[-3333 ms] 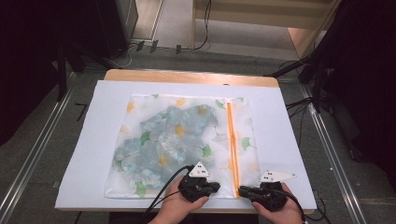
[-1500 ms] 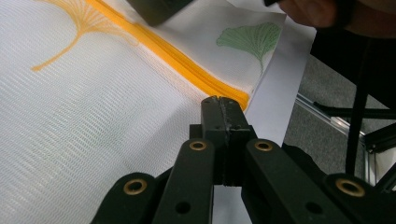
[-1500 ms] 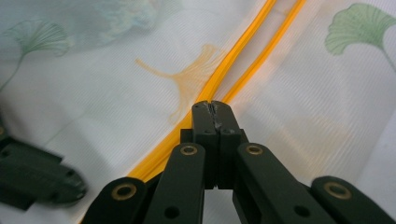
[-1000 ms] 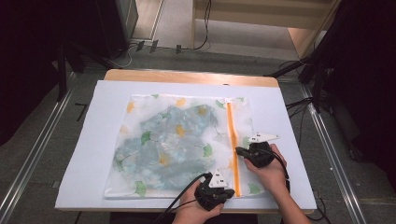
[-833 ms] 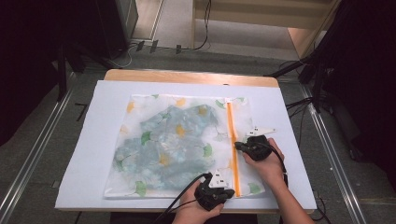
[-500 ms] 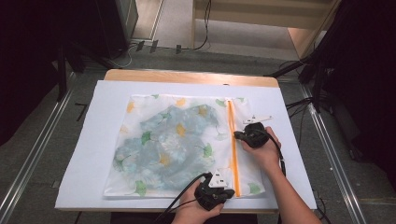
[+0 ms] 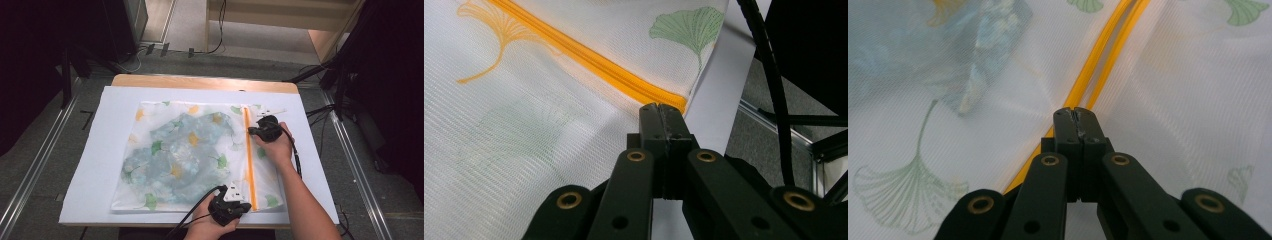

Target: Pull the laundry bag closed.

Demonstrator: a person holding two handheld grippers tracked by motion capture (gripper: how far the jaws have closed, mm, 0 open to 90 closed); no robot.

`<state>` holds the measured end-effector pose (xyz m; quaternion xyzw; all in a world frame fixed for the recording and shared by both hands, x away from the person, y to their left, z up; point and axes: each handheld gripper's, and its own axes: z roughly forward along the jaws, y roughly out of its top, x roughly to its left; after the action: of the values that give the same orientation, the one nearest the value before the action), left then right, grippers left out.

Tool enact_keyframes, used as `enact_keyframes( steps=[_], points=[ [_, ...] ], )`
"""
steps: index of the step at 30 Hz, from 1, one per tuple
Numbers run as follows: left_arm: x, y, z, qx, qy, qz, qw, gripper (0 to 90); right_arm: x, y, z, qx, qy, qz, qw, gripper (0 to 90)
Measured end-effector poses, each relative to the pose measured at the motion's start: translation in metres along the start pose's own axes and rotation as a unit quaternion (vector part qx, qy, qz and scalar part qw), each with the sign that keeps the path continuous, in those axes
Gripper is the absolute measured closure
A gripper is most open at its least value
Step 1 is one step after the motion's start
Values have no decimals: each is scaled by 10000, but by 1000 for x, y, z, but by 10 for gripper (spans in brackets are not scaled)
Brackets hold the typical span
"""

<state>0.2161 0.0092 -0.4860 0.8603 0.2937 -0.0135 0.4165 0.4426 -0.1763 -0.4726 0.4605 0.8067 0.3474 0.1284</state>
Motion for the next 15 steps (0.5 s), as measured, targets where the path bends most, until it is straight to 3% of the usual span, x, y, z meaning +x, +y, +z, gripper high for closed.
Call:
enact_keyframes(
  steps=[15],
  points=[
    [0,0,0,-16,-20,-21,10000,900,-14,31,23,103,-244,216,9994,900]
  ],
)
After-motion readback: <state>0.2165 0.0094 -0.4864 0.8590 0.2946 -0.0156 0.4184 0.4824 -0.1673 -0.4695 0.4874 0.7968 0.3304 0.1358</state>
